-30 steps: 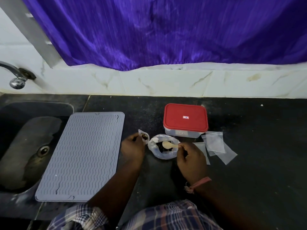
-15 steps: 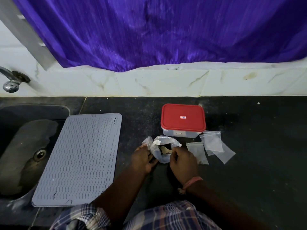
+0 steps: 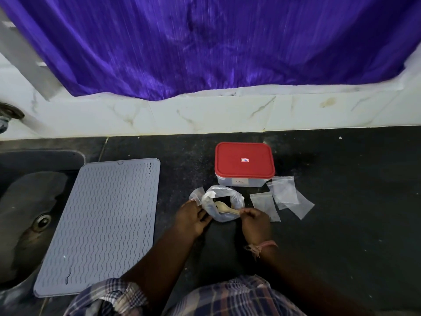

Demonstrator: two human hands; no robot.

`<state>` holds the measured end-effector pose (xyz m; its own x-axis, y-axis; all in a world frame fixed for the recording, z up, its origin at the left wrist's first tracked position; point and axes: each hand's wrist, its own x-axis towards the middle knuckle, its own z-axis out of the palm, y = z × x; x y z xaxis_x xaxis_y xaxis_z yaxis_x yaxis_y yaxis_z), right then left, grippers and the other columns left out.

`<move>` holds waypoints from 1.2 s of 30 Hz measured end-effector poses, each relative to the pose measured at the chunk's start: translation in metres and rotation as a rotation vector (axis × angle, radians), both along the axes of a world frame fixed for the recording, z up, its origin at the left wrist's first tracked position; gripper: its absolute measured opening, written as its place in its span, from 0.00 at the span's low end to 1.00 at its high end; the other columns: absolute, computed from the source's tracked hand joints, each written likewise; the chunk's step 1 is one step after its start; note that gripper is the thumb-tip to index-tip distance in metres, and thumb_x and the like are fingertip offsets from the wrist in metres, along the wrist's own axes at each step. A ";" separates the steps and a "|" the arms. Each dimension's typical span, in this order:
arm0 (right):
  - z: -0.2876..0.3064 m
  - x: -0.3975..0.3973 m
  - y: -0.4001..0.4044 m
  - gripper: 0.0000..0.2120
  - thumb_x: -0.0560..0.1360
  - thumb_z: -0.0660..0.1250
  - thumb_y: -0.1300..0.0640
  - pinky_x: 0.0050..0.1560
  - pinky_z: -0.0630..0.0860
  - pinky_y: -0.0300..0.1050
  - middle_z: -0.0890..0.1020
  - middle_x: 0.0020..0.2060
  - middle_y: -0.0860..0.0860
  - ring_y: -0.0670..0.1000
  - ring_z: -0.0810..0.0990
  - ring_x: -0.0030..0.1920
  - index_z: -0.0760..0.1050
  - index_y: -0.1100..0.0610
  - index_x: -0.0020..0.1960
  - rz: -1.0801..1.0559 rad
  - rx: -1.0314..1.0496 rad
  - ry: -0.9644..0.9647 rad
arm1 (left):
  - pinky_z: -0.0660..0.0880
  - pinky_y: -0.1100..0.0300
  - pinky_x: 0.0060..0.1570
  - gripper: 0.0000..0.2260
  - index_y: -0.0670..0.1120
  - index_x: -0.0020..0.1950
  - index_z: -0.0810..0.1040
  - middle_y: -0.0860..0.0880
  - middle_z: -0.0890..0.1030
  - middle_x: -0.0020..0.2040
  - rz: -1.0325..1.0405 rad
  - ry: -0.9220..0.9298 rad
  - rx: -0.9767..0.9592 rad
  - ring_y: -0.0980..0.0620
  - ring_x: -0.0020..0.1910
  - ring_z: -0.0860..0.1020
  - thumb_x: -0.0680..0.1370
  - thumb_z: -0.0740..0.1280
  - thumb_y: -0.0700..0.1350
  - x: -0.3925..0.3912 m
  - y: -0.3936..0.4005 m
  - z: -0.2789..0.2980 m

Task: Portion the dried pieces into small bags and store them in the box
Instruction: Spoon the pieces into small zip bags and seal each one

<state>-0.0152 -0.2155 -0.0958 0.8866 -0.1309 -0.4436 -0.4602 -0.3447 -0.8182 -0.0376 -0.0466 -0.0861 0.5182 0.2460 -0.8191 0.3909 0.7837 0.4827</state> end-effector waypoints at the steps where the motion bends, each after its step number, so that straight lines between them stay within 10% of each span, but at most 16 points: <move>1: -0.002 -0.001 -0.002 0.09 0.78 0.66 0.65 0.41 0.71 0.30 0.84 0.44 0.54 0.50 0.81 0.46 0.84 0.61 0.51 0.006 -0.002 -0.006 | 0.78 0.47 0.44 0.15 0.41 0.70 0.75 0.41 0.84 0.51 -0.007 -0.004 0.008 0.44 0.48 0.82 0.85 0.61 0.44 0.001 0.000 0.001; 9: -0.003 -0.010 0.000 0.08 0.78 0.65 0.60 0.48 0.75 0.42 0.85 0.45 0.50 0.49 0.81 0.46 0.83 0.55 0.51 0.341 -0.364 -0.367 | 0.79 0.50 0.45 0.11 0.45 0.65 0.78 0.43 0.85 0.52 -0.041 -0.054 0.068 0.44 0.50 0.83 0.84 0.64 0.44 0.000 -0.004 -0.002; 14: 0.007 0.003 0.004 0.11 0.77 0.63 0.66 0.35 0.69 0.29 0.83 0.39 0.52 0.45 0.78 0.39 0.84 0.59 0.48 0.094 -0.080 -0.018 | 0.79 0.48 0.50 0.13 0.44 0.69 0.76 0.41 0.84 0.57 0.010 -0.040 0.049 0.43 0.53 0.83 0.84 0.63 0.44 -0.001 -0.001 -0.003; 23: 0.007 0.009 -0.009 0.12 0.76 0.64 0.64 0.45 0.77 0.49 0.84 0.37 0.54 0.54 0.79 0.40 0.84 0.55 0.42 -0.107 0.112 0.095 | 0.75 0.43 0.64 0.06 0.46 0.58 0.77 0.43 0.82 0.50 0.126 0.005 0.053 0.46 0.48 0.80 0.85 0.60 0.43 0.004 -0.004 0.000; 36: 0.036 0.000 -0.003 0.09 0.75 0.68 0.61 0.40 0.71 0.44 0.80 0.29 0.46 0.49 0.76 0.34 0.85 0.54 0.41 0.004 0.207 -0.073 | 0.79 0.57 0.44 0.09 0.46 0.48 0.87 0.48 0.86 0.40 -0.322 0.000 1.168 0.54 0.38 0.82 0.81 0.68 0.47 -0.006 0.005 0.013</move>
